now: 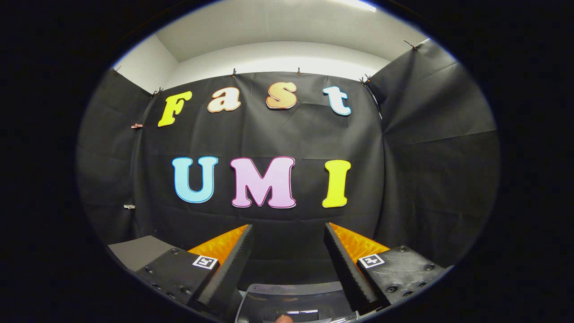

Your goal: Put the clothes into the washing machine and then close the washing machine lid.

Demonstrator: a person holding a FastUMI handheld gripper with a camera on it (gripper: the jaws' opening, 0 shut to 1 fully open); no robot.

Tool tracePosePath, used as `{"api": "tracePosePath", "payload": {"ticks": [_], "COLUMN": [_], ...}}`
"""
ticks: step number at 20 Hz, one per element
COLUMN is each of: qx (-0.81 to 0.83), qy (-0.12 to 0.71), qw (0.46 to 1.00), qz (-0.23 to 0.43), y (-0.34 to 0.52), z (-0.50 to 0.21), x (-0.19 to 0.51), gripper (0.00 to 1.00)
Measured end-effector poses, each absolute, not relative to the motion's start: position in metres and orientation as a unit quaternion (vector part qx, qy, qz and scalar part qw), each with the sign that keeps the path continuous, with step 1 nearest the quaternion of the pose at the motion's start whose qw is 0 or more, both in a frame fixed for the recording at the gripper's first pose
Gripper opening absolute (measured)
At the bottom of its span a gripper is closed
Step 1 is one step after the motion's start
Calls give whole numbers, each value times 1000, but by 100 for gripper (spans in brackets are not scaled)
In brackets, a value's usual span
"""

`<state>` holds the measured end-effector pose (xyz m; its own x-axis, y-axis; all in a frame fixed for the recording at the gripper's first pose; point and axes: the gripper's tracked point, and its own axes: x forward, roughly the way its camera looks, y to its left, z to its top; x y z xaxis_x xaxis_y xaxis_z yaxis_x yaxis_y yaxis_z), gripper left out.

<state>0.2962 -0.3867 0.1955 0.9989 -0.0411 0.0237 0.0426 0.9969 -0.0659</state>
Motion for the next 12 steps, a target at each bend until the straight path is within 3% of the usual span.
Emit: {"api": "tracePosePath", "payload": {"ticks": [12], "qx": [-31], "qy": [-3], "qw": [999], "qz": [-22], "y": [-392], "z": [197], "x": [301], "gripper": [98]}}
